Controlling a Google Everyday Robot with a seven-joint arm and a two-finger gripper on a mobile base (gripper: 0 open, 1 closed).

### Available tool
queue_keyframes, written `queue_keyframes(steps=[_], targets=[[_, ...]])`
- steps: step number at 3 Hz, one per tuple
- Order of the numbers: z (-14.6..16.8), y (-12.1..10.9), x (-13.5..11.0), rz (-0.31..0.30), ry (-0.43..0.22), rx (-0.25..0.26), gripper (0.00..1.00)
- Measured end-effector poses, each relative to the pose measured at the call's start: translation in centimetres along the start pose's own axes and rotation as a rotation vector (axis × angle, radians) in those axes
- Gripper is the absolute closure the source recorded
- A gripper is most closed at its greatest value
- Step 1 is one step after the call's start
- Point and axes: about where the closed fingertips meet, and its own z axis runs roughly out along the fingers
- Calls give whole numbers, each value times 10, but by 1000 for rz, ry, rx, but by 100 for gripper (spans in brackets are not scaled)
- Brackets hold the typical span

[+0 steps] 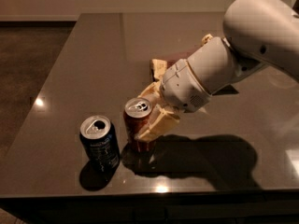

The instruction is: Move coke can near pepsi can

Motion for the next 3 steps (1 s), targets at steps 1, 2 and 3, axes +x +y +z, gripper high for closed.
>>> queue_keyframes(steps=[1, 2, 3], targets=[[0, 2, 3, 1, -7, 18, 52], [0, 1, 7, 10, -18, 28, 29], [-1, 0, 9, 18, -27, 37, 5]])
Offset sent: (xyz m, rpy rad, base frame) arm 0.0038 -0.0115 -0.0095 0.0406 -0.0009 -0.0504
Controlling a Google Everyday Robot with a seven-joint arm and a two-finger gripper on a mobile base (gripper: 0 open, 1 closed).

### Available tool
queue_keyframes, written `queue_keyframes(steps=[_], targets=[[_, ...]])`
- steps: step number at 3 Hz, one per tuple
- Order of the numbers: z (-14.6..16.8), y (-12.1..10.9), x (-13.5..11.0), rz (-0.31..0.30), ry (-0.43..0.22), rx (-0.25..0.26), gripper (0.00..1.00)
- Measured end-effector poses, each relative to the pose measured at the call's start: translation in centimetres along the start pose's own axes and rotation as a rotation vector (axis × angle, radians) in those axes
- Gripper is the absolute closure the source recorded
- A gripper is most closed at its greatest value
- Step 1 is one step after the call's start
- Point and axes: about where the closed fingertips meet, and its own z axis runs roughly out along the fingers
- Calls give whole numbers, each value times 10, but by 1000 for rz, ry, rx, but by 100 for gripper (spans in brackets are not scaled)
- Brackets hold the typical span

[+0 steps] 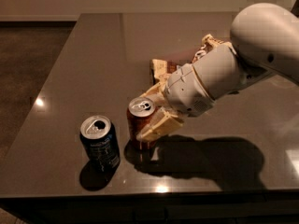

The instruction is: Move coke can near pepsi can

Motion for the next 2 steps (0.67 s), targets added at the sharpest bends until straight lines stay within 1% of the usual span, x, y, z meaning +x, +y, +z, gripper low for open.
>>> queue_keyframes(steps=[1, 2], targets=[[-1, -1, 1, 7, -3, 2, 0], [-1, -1, 1, 7, -3, 2, 0]])
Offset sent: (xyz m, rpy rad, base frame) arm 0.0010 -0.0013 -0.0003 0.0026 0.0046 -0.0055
